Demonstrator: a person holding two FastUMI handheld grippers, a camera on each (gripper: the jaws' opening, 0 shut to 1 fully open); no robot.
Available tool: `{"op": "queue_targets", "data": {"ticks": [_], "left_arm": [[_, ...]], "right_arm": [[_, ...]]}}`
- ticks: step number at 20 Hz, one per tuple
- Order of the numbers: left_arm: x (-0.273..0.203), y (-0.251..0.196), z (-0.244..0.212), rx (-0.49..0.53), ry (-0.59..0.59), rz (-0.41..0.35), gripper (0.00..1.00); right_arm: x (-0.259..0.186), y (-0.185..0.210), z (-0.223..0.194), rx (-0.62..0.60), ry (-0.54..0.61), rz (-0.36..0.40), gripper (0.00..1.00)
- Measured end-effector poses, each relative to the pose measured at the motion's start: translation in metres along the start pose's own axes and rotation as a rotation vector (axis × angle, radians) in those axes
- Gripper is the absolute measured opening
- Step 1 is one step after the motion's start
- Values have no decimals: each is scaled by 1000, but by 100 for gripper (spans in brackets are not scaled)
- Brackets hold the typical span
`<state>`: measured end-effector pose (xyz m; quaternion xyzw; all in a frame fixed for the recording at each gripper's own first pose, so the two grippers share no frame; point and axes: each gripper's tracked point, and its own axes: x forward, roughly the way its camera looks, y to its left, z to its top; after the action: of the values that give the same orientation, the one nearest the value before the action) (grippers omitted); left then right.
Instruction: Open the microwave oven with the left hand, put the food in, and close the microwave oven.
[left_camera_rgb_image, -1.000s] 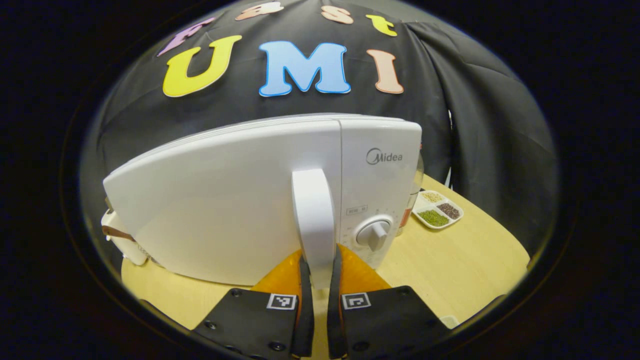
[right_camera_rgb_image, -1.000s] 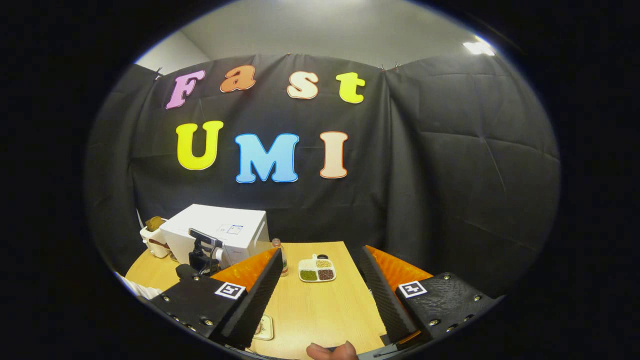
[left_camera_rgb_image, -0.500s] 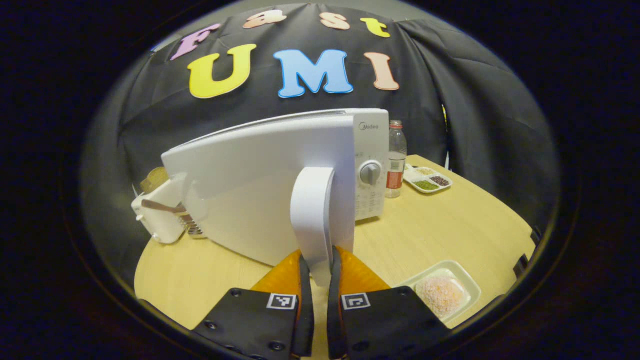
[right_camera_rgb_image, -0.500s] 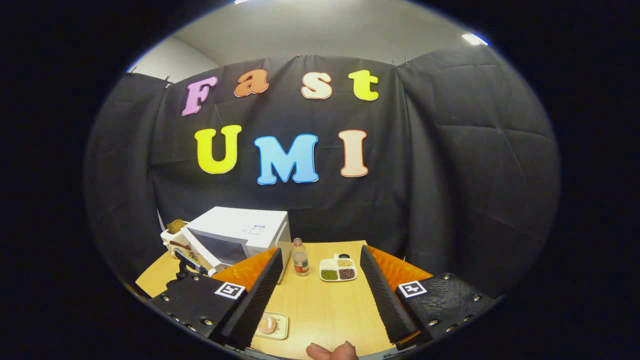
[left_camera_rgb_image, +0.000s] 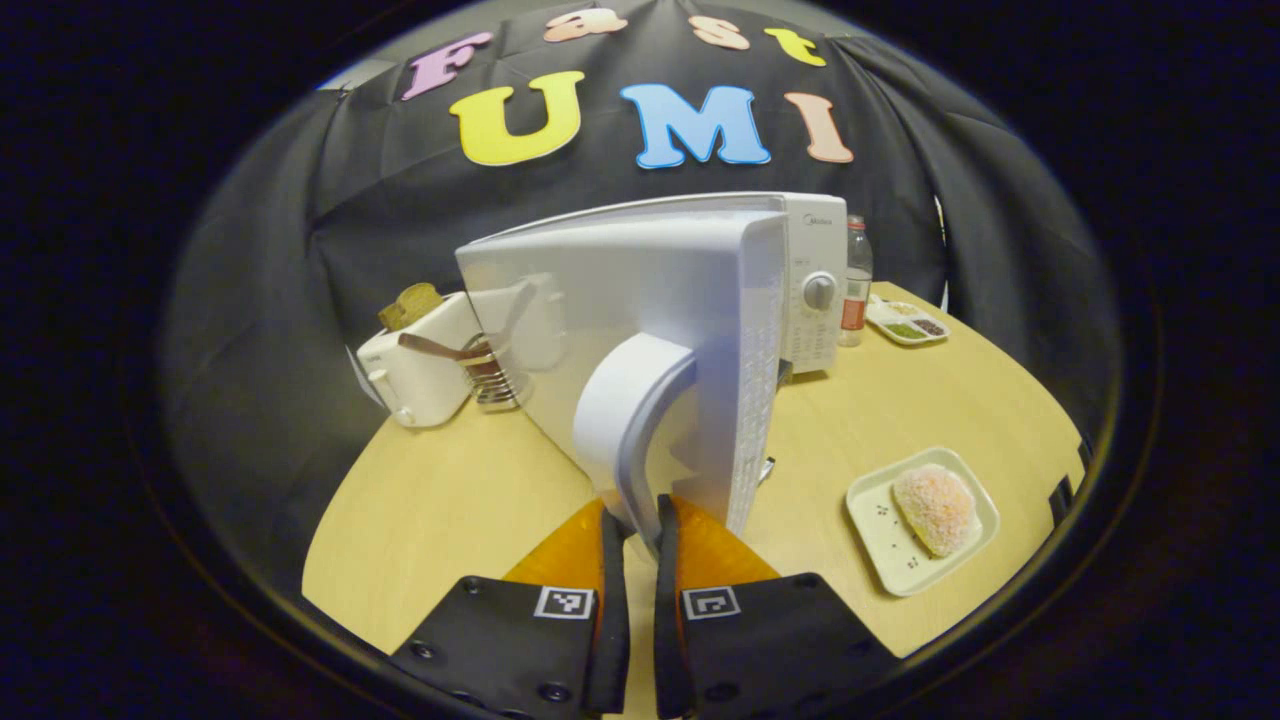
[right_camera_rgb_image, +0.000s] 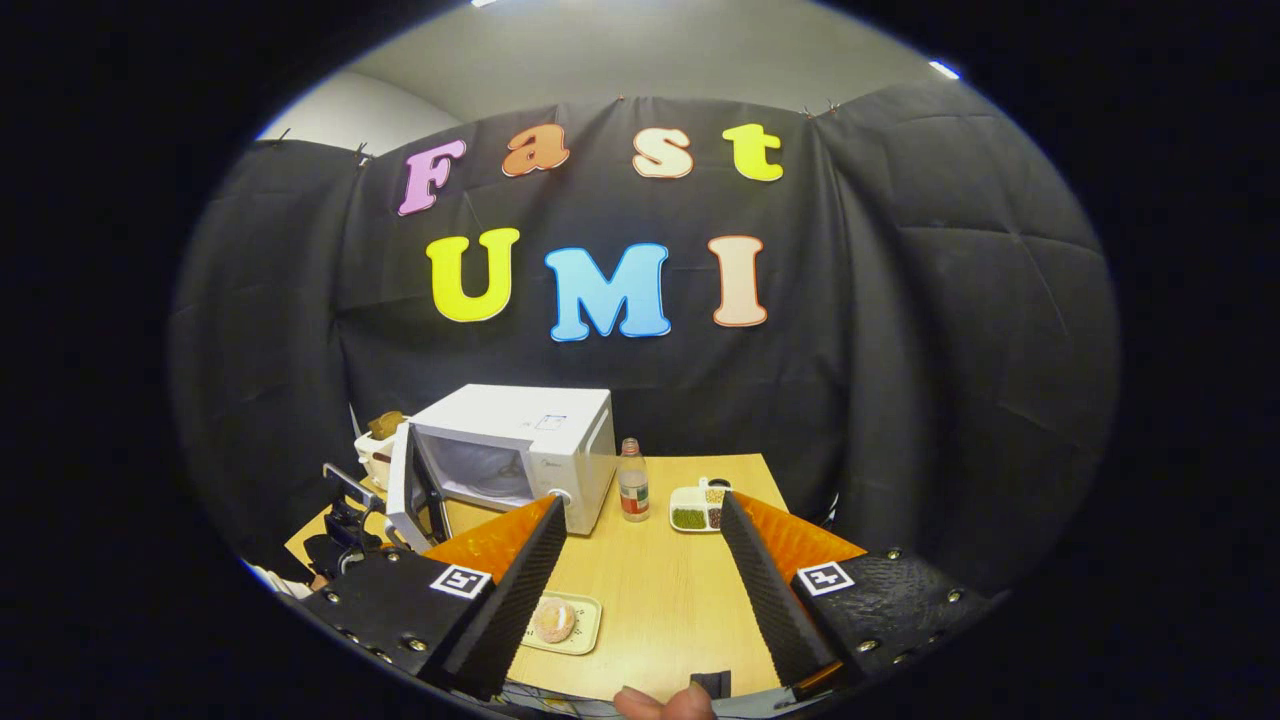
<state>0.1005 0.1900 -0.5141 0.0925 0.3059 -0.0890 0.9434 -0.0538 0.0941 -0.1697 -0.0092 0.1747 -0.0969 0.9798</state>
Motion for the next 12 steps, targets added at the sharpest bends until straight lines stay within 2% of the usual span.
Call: {"op": "queue_targets", "data": {"ticks": [6,10,12], "left_arm": [[-21,60,-26,-2,-24,-56,18],[-27,111,-44,-31,-44,-48,18],[-29,127,-49,-75,-44,-70,18]], "right_arm": [[16,65,-32,19,94,-29,96],[42,106,-55,-38,148,-18,95],[54,120,-66,-62,171,-8,95]]}}
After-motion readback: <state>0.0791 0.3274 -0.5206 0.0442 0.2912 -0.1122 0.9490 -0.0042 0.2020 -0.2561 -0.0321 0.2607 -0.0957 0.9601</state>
